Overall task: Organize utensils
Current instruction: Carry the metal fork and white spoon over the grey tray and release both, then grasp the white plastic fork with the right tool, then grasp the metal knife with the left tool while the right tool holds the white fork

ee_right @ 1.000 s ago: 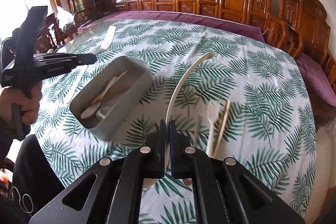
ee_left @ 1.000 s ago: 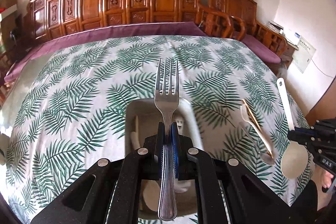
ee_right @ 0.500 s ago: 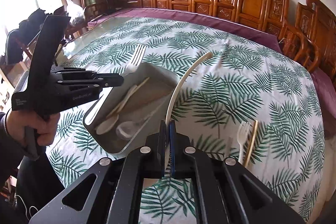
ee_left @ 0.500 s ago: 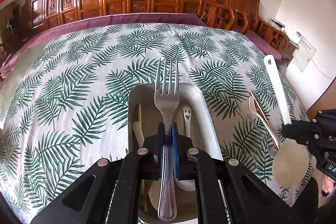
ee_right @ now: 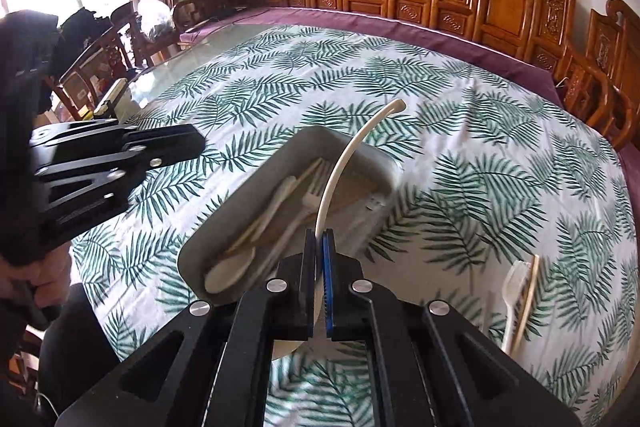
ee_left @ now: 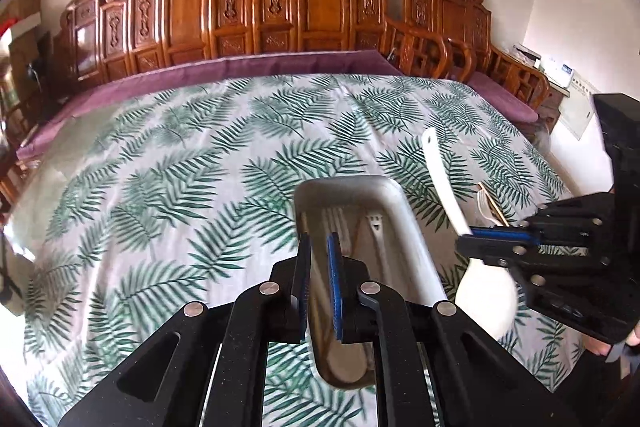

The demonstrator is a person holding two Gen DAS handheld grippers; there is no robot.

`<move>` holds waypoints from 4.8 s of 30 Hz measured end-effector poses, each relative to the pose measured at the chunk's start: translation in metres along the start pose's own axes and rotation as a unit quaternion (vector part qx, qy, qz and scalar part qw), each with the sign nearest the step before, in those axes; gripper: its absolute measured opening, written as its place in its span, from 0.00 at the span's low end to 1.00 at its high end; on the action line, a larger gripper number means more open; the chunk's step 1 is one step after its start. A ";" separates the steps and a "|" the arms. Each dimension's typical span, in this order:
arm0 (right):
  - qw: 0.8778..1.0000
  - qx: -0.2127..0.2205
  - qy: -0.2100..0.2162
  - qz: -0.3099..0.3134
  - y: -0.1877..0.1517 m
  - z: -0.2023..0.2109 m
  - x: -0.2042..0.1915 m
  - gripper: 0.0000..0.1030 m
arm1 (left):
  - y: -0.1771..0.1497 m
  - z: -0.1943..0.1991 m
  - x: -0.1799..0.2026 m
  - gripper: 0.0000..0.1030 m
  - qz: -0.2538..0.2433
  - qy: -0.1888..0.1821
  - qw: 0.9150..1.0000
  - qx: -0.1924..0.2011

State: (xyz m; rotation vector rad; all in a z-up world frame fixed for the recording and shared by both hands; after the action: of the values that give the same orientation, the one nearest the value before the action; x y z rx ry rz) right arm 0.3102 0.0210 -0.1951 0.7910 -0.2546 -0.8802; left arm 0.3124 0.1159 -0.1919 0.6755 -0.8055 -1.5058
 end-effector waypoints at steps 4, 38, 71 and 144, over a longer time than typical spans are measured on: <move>1.000 -0.010 0.003 0.004 0.001 -0.018 -0.011 0.04 | -0.002 0.009 -0.012 0.08 0.000 0.008 1.000 0.007; 0.999 0.013 -0.024 -0.023 -0.044 0.034 0.027 0.08 | 0.006 0.028 0.004 0.48 -0.018 -0.004 0.999 0.037; 0.994 -0.046 -0.086 -0.054 -0.110 0.018 0.183 0.12 | -0.047 -0.023 0.181 0.54 -0.069 -0.096 0.993 -0.026; 0.988 -0.002 -0.100 -0.122 -0.149 0.113 0.216 0.08 | -0.093 -0.118 0.256 0.02 -0.077 -0.041 0.976 -0.198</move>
State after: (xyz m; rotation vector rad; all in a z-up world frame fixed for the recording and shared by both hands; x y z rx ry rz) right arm 0.3007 -0.2597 -0.2463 0.7404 -0.3367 -1.1929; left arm 0.3288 -0.1486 -0.3252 0.3857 -0.4988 -1.7810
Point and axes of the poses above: each gripper's, at about its wrist camera, not at the fingertips, and z roughly against the way its jaws point, x to its right, y to its top, the point moved 9 cm from there along -z, roughly the way its jaws point, and after that the axes turned 9 degrees about x, right-handed, at the moved point
